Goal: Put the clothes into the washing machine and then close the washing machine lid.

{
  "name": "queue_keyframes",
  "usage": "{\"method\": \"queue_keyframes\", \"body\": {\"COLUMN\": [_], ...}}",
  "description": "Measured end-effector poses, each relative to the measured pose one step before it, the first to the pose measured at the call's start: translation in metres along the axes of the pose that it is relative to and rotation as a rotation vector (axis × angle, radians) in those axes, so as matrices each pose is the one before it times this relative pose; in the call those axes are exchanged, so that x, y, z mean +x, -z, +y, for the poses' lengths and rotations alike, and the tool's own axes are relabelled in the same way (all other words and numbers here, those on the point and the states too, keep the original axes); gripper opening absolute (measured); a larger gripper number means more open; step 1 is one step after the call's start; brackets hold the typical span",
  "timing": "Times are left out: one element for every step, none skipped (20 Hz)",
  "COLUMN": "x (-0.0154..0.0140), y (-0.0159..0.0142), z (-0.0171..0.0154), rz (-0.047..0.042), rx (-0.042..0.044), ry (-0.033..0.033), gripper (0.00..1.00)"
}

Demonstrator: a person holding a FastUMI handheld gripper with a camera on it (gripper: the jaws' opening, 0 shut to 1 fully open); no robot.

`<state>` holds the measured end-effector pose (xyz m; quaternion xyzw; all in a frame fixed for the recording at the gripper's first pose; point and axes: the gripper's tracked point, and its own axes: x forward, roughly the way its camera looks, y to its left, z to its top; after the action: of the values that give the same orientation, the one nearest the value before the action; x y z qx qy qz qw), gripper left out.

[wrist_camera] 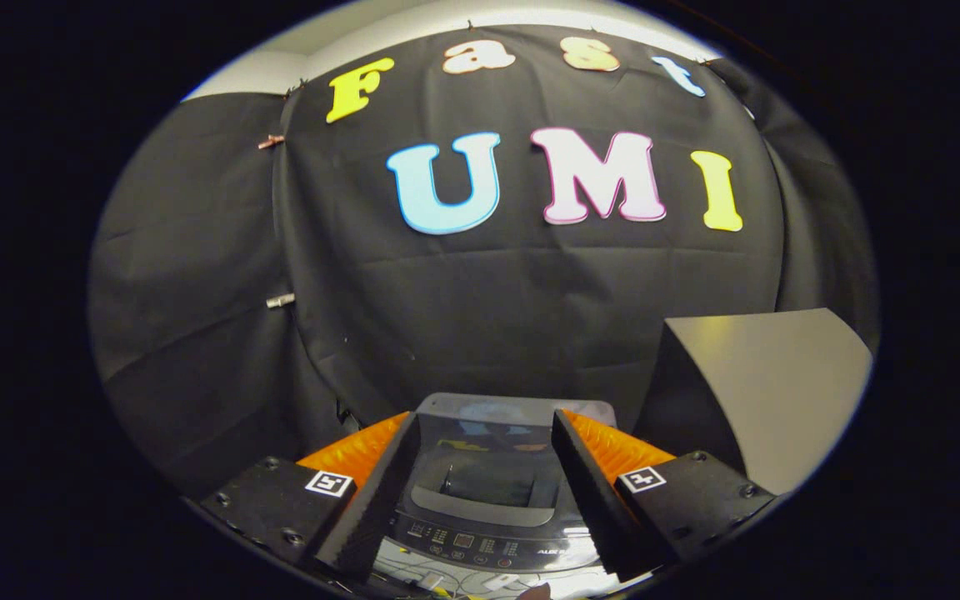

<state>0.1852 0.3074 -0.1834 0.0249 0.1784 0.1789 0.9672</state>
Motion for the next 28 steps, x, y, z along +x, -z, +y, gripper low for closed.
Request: {"method": "queue_keyframes", "body": {"x": [-0.01376,-0.01481,-0.01533,-0.01499,-0.01471,-0.01313,-0.01302,-0.01079,-0.01056,-0.01239,-0.01119,-0.01006,-0.00909,-0.00804,-0.00589,-0.00493,-0.00648,-0.00605,-0.00475,-0.00283,-0.00328,-0.00367,-0.00180,-0.00200,-0.00114,-0.00105,-0.00025,-0.00263], "y": [-0.01121,-0.00942,-0.00935,-0.00999,-0.01007,-0.00938,-0.00563,-0.00574,-0.00433,-0.00477,-0.00456,-0.00394,-0.00470,-0.00018,0.00066,0.00122,-0.00154,-0.00413,-0.00302,-0.00286,-0.00124,-0.00166,-0.00227,-0.00183,-0.00219,-0.00067,-0.00132,-0.00236], "z": [-0.00213,-0.00433,-0.00502,-0.00901,-0.01154,-0.01245,-0.01398,-0.01154,-0.01360,-0.01371,-0.01574,-0.01307,-0.01117,-0.01061,-0.00978,-0.00915,-0.00488,-0.00440,-0.00525,-0.00325,-0.00222,-0.00031,0.00073,0.00054,0.00023,0.00053,0.00210,0.00467], "rz": [-0.03312,-0.03012,-0.02841,-0.02990,-0.02840,-0.01814,-0.00905,-0.00445,-0.00355,-0.00488,-0.01022,-0.00962,-0.01477,-0.00508,0.00252,0.00740,-0.00024,-0.00646,-0.00852,-0.00449,-0.00041,0.00102,-0.00213,-0.00108,-0.00648,-0.00153,-0.00469,-0.00181], "rx": [0.00170,-0.00132,-0.00352,-0.00677,-0.00783,-0.01305,-0.00434,0.00582,0.00103,-0.00232,0.00169,0.01146,0.00917,0.00181,0.00145,0.00413,0.00795,0.00147,-0.00373,-0.00497,-0.00167,0.00527,0.00697,0.00050,-0.00629,-0.00846,-0.00130,0.00209], "ry": [0.00109,0.00464,0.00604,0.01485,0.02433,0.02353,0.02680,0.02366,0.02465,0.02640,0.03107,0.02385,0.01946,0.02119,0.01848,0.02051,0.00751,0.00957,0.01401,0.01079,0.00752,0.00274,-0.00238,0.00396,0.00065,0.00044,-0.00418,-0.00398], "gripper": [1.00,1.00,1.00,1.00,1.00,1.00,0.99,0.99,1.00,1.00,1.00,1.00,1.00,0.99,0.99,0.99,0.99,0.99,0.99,0.99,0.99,0.99,0.99,0.99,0.99,0.99,0.99,0.99]}}
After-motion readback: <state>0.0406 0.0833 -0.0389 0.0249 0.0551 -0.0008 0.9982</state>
